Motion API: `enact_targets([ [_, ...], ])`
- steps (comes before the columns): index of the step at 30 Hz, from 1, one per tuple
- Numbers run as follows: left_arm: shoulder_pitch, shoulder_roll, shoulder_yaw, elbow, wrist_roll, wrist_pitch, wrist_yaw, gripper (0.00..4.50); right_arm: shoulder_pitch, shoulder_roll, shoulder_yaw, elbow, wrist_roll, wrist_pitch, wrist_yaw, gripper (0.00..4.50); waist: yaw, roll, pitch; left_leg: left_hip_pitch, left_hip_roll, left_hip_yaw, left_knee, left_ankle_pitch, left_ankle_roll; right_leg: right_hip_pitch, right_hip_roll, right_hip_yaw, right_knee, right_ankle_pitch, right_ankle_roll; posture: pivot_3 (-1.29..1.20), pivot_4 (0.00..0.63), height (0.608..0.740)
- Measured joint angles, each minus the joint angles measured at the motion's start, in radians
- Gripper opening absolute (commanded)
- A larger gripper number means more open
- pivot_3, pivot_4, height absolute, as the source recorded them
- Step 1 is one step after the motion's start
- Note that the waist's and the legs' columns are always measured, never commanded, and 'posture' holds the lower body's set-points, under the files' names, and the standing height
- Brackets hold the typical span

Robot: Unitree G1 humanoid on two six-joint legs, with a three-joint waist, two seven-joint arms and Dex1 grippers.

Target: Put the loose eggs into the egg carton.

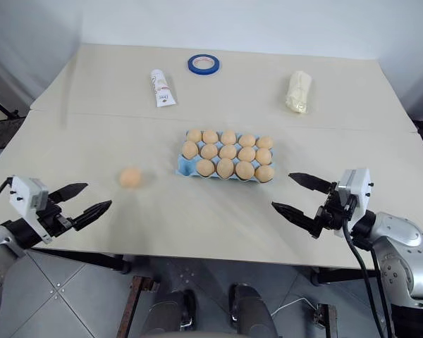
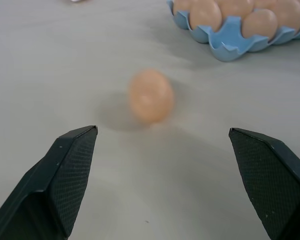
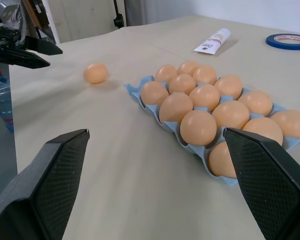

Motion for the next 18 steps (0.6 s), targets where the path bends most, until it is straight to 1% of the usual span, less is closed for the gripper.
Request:
enact_targets([
  [3,-0.058,-0.013,-0.039,0.020,0.018,-0.023,0.022,4.48,-0.017,0.000,0.003,0.006,-0.004,0.000,0.000,4.50,0.000,0.000,0.000,0.000,0.000,0.000,-0.001,0.000,0.000,0.000,0.000,0.000,-0.001,0.000,0.000,0.00,0.150,0.740],
  [6,-0.137,-0.031,-0.096,0.079,0.038,-0.045,0.037,4.48,-0.030,0.000,0.014,0.013,-0.008,0.000,0.000,4.50,0.000,0.000,0.000,0.000,0.000,0.000,-0.001,0.001,0.002,0.000,0.000,-0.001,-0.001,0.000,0.001,0.00,0.150,0.740],
  [7,-0.169,-0.040,-0.120,0.109,0.049,-0.055,0.039,4.48,-0.033,0.000,0.017,0.016,-0.009,0.000,0.000,4.50,0.000,0.000,0.000,0.000,0.000,0.000,-0.001,0.003,0.005,0.000,0.001,-0.001,-0.001,0.000,0.001,0.00,0.150,0.740],
  [11,-0.251,-0.060,-0.199,0.215,0.089,-0.101,0.038,4.48,-0.038,0.000,0.020,0.020,-0.015,0.000,-0.002,4.50,-0.003,0.000,0.000,-0.001,0.000,0.001,-0.001,0.003,0.005,0.000,0.001,-0.001,-0.001,0.001,0.001,0.00,0.150,0.740],
  [14,-0.325,-0.077,-0.241,0.329,0.134,-0.155,0.039,4.48,-0.037,0.000,0.020,0.019,-0.016,0.001,-0.004,4.50,-0.001,0.000,0.000,0.000,0.000,0.001,-0.001,0.003,0.005,0.000,0.001,-0.001,-0.001,0.001,0.002,0.00,0.150,0.740],
  [18,-0.374,-0.095,-0.278,0.416,0.152,-0.184,0.020,4.48,-0.035,0.000,0.020,0.019,-0.020,0.003,-0.010,4.50,-0.001,0.000,0.000,-0.001,0.000,0.001,0.000,0.003,0.005,0.000,0.001,-0.001,0.000,0.001,0.002,0.00,0.150,0.740],
])
